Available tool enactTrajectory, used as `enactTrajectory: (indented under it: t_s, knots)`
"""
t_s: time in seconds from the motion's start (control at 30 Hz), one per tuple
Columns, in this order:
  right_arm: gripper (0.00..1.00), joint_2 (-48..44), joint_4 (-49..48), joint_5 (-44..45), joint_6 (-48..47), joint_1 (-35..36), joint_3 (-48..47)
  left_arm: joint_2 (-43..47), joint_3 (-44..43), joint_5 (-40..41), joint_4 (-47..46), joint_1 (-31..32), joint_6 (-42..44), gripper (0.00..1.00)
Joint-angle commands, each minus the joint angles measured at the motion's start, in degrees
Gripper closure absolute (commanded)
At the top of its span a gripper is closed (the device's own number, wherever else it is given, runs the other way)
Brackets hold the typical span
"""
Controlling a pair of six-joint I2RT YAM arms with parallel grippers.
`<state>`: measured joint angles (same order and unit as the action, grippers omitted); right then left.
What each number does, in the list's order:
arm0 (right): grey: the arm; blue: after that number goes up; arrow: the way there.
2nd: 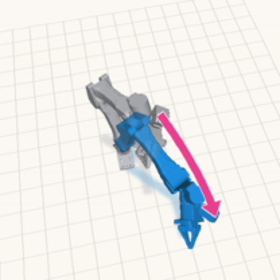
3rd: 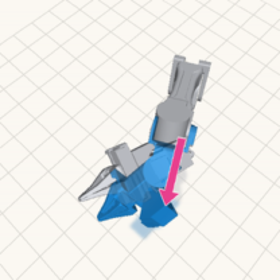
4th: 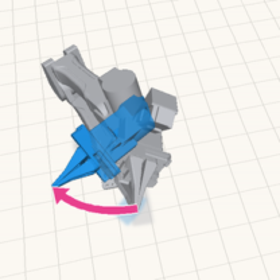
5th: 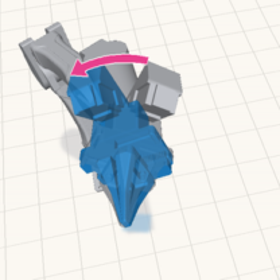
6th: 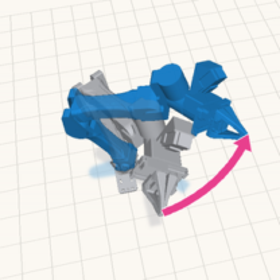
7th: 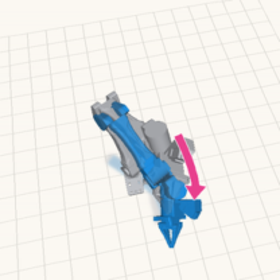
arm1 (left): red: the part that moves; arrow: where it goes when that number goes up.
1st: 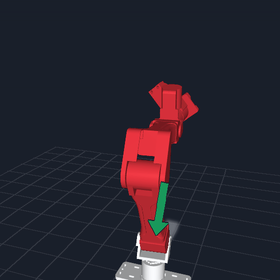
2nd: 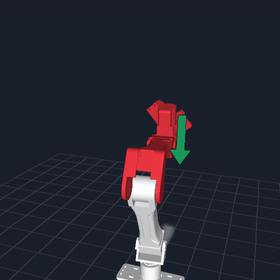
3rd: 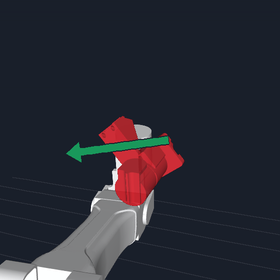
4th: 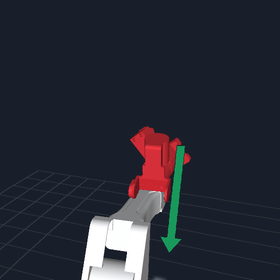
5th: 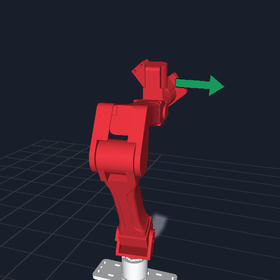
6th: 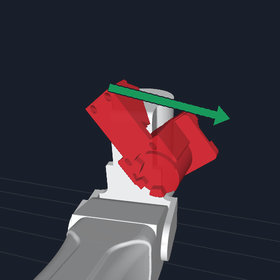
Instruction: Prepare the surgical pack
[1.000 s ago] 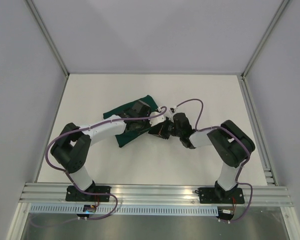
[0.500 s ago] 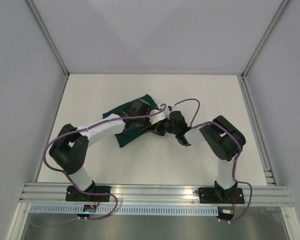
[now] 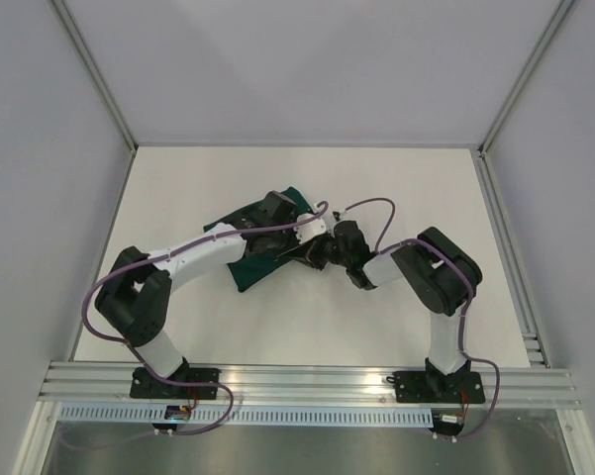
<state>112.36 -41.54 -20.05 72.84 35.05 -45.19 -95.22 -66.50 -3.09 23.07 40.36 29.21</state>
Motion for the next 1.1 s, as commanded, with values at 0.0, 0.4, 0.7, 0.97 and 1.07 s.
enactTrajectory:
  t_s: [0.0,0.4,0.7,0.97,1.07]
  knots:
    - [0.99,1.4,-3.5,2.1,0.9,-0.1,-3.1,6.1,-2.5,-7.0,0.7,0.8,-1.8,1.0]
    - [0.99,1.6,-9.1,0.7,2.4,0.0,-5.7,6.5,-2.6,-10.9,2.7,0.8,-0.9,1.0]
    - [0.99,0.7,-7.5,0.9,3.3,-0.2,-5.1,3.9,-3.6,-7.1,3.4,0.8,-0.6,0.83]
    - [1.0,4.6,-10.8,-0.2,4.2,-0.2,-8.5,4.1,-3.8,-10.0,4.7,0.8,-0.5,1.0]
    - [0.99,3.5,-9.4,0.5,2.1,-0.2,-9.2,4.6,-3.6,-9.7,5.2,0.8,0.2,1.0]
